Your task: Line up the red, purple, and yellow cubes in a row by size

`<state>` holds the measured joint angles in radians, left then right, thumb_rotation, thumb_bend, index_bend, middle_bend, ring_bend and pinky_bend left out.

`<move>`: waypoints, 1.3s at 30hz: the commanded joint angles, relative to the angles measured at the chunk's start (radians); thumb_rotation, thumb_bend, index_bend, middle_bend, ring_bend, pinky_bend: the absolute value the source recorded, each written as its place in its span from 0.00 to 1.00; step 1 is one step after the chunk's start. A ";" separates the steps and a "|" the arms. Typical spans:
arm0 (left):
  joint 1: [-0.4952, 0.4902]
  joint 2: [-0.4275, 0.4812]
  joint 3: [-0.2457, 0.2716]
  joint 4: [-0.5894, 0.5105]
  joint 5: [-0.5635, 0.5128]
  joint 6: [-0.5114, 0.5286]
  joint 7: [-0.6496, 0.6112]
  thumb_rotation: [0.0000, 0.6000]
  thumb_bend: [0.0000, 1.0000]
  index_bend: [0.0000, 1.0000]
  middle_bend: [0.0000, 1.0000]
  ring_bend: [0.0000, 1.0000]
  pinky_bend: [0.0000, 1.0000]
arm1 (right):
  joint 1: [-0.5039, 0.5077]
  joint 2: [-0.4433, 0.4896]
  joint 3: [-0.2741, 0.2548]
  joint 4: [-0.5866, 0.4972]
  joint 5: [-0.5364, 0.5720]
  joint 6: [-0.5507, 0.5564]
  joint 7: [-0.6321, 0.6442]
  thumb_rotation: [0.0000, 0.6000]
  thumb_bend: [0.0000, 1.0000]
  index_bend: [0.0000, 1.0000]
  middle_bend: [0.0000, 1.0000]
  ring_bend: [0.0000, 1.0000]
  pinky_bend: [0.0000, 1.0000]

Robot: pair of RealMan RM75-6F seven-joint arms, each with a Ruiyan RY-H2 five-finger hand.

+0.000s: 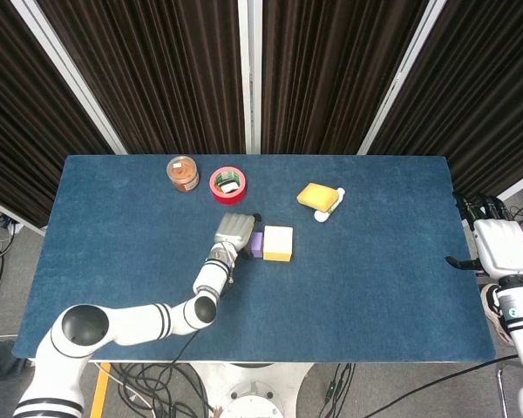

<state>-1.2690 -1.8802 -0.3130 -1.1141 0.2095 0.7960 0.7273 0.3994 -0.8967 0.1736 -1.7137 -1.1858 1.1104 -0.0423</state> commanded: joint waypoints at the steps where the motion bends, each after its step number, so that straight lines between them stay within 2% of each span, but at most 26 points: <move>1: 0.030 0.051 0.005 -0.088 0.042 0.035 -0.019 1.00 0.20 0.21 0.88 0.94 1.00 | -0.001 0.002 0.002 -0.002 0.002 0.000 -0.001 1.00 0.00 0.00 0.19 0.00 0.00; 10: 0.197 0.292 0.094 -0.448 0.272 0.188 -0.105 1.00 0.19 0.21 0.88 0.94 1.00 | -0.011 0.006 0.004 -0.009 -0.006 0.013 0.005 1.00 0.00 0.00 0.18 0.00 0.00; 14: 0.272 0.375 0.152 -0.559 0.360 0.221 -0.150 1.00 0.18 0.25 0.88 0.94 1.00 | -0.014 0.003 0.003 -0.010 -0.013 0.017 0.011 1.00 0.00 0.00 0.18 0.00 0.00; 19: 0.353 0.425 0.222 -0.643 0.446 0.232 -0.213 1.00 0.16 0.34 0.88 0.94 1.00 | -0.014 -0.005 0.001 -0.010 -0.023 0.017 0.010 1.00 0.00 0.00 0.18 0.00 0.00; 23: 0.397 0.435 0.263 -0.692 0.499 0.231 -0.251 1.00 0.16 0.35 0.88 0.94 1.00 | -0.013 -0.012 0.001 -0.008 -0.025 0.015 0.011 1.00 0.00 0.00 0.18 0.00 0.00; 27: 0.416 0.404 0.273 -0.690 0.515 0.237 -0.262 1.00 0.16 0.35 0.88 0.94 1.00 | -0.011 -0.017 0.001 -0.005 -0.022 0.009 0.010 1.00 0.00 0.00 0.18 0.00 0.00; 39: 0.421 0.270 0.255 -0.597 0.411 0.280 -0.195 1.00 0.16 0.43 0.89 0.95 1.00 | -0.014 -0.014 0.002 -0.004 -0.017 0.005 0.013 1.00 0.00 0.00 0.18 0.00 0.00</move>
<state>-0.8506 -1.6038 -0.0551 -1.7162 0.6262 1.0701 0.5281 0.3857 -0.9112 0.1761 -1.7183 -1.2025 1.1151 -0.0295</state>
